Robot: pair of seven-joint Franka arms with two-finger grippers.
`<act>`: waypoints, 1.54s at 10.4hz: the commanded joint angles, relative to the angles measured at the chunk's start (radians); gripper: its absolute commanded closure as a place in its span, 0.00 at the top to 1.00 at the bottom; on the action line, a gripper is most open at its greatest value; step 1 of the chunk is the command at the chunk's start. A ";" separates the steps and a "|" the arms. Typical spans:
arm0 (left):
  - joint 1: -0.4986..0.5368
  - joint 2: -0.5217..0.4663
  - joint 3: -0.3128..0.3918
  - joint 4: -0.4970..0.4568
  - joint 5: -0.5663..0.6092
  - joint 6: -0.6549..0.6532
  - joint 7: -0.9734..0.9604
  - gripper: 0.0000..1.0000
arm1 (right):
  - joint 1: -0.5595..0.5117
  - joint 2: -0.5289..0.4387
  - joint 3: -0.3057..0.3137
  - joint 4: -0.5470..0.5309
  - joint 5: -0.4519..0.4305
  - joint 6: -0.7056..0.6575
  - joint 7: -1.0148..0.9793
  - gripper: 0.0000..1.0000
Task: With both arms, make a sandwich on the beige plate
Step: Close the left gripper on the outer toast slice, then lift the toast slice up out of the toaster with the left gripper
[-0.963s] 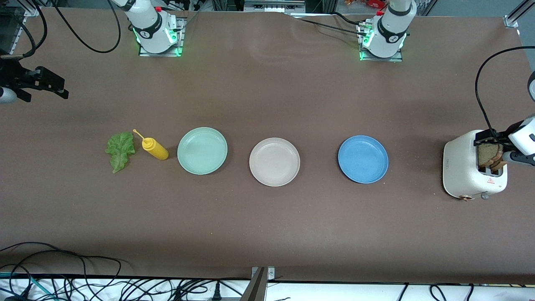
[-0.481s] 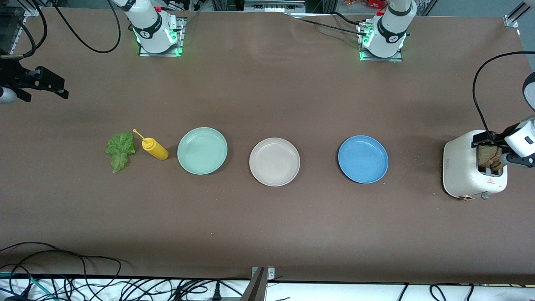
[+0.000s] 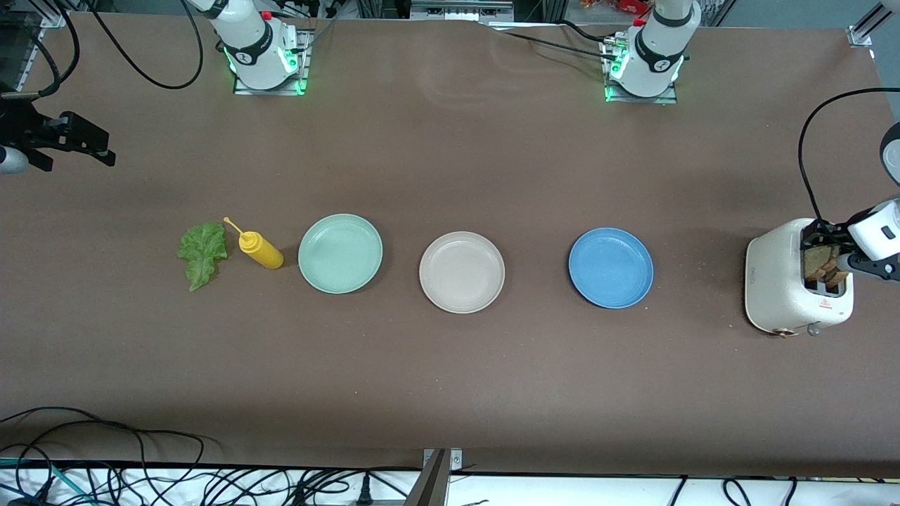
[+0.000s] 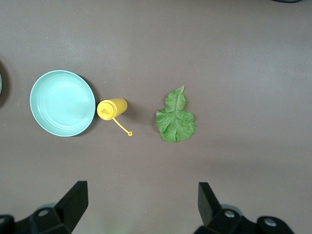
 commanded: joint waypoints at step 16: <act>-0.164 0.009 -0.019 0.353 0.004 -0.378 0.037 0.00 | -0.024 0.074 -0.029 0.001 0.005 0.160 -0.004 1.00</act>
